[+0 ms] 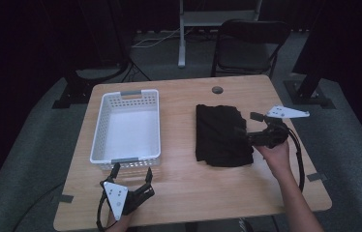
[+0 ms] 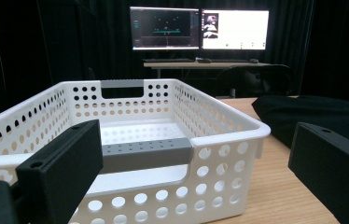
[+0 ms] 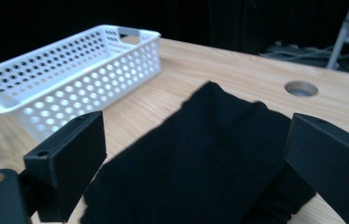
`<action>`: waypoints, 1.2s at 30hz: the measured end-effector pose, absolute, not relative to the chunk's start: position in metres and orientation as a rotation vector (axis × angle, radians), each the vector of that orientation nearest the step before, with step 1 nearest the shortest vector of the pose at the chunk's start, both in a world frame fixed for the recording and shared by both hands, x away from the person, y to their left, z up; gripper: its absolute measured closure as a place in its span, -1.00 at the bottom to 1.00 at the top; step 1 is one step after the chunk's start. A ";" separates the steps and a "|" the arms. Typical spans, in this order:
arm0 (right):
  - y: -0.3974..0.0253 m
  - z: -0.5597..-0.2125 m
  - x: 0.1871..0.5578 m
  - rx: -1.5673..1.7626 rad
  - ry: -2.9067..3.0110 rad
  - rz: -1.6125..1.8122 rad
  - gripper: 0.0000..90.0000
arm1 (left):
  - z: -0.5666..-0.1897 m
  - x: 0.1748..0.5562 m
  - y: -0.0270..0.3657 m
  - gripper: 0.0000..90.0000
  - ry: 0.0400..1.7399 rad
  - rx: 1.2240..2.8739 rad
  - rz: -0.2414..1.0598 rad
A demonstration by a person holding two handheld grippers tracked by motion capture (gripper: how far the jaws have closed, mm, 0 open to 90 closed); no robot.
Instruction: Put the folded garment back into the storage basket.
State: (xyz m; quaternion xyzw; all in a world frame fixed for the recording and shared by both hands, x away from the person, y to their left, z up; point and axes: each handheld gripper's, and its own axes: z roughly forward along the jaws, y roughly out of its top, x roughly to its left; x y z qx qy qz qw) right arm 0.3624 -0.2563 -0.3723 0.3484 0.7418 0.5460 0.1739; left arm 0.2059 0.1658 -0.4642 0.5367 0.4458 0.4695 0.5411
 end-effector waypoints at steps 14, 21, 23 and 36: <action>-0.250 -0.393 0.402 1.128 2.166 1.428 -0.87 | -0.464 0.206 0.166 -0.90 1.059 1.275 1.115; -0.250 -0.406 0.412 1.195 2.188 1.418 -0.87 | -0.464 0.206 0.166 -0.90 1.059 1.275 1.116; -0.248 -0.410 0.415 1.192 2.200 1.406 -0.88 | -0.464 0.206 0.166 -0.90 1.058 1.274 1.116; -0.246 -0.428 0.427 1.276 2.209 1.337 -0.88 | -0.464 0.206 0.166 -0.90 1.058 1.275 1.115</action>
